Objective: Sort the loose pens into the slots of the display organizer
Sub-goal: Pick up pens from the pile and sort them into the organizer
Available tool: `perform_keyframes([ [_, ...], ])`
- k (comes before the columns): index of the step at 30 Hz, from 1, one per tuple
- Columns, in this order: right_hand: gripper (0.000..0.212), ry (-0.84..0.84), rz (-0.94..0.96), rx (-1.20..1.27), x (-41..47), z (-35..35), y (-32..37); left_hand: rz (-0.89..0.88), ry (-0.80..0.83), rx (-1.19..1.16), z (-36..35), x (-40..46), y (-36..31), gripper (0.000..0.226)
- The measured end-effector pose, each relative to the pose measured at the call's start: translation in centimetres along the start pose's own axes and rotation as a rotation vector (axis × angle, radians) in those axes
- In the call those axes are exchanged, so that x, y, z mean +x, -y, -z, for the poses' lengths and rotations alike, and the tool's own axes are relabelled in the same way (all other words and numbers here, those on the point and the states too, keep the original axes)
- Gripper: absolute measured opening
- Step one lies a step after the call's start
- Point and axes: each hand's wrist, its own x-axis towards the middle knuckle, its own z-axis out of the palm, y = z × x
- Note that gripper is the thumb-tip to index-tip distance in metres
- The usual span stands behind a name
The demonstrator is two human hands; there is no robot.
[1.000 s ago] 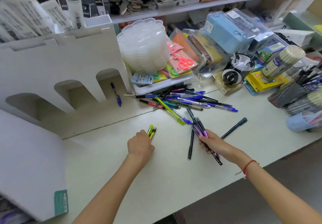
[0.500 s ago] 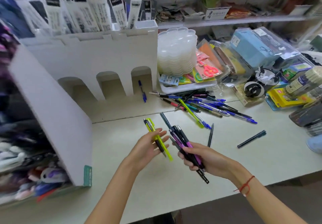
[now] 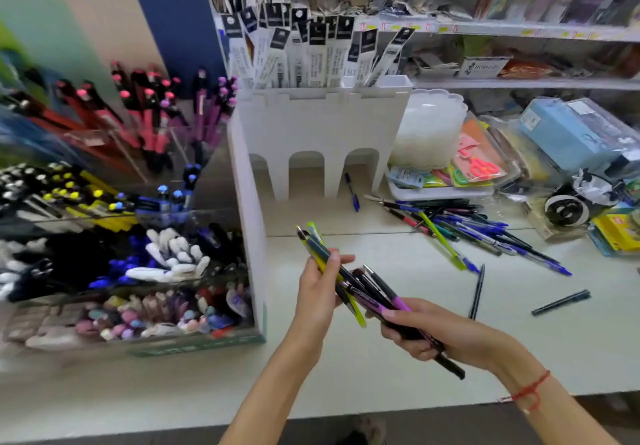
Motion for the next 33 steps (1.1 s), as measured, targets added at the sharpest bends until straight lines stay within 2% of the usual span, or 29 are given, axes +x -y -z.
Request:
perform_keyframes([
  [3,0.034,0.037,0.023,-0.118,-0.5,-3.2,1.2,-0.088,-0.041,-0.047,3.4,-2.8,-2.4,0.019],
  [7,0.036,0.027,0.046,-0.323,0.0,-7.7,3.4,-0.178,-0.135,-0.118,8.6,-4.9,-5.2,0.018],
  [9,0.038,-0.035,0.073,-0.347,0.5,-9.6,4.4,-0.200,-0.153,-0.174,11.5,-5.5,-6.6,0.017],
  [12,0.039,-0.169,0.196,-0.323,1.9,-12.8,5.8,-0.183,-0.074,-0.227,15.5,-6.3,-7.9,0.019],
  [15,0.037,-0.331,0.332,-0.325,3.9,-16.6,7.5,-0.176,-0.019,-0.075,18.2,-7.1,-8.2,0.018],
  [18,0.032,-0.432,0.515,-0.435,7.0,-20.5,9.3,-0.165,0.020,0.107,20.7,-7.4,-8.0,0.014],
  [21,0.023,-0.439,0.663,-0.533,10.4,-24.2,10.3,-0.178,0.003,0.278,23.4,-7.2,-7.4,0.011],
  [24,0.030,-0.452,0.631,-0.659,13.3,-26.7,10.1,-0.178,-0.003,0.328,25.1,-7.4,-7.1,0.015],
  [28,0.028,-0.473,0.595,-0.742,15.6,-28.2,10.2,-0.183,-0.046,0.308,26.5,-7.3,-7.6,0.015],
  [30,0.028,-0.463,0.583,-0.732,16.4,-28.4,10.6,-0.132,-0.046,0.221,27.3,-7.2,-7.8,0.014],
  [33,0.041,-0.471,0.544,-0.657,17.2,-28.5,11.1,-0.093,-0.060,0.127,28.1,-7.3,-8.0,0.014],
])
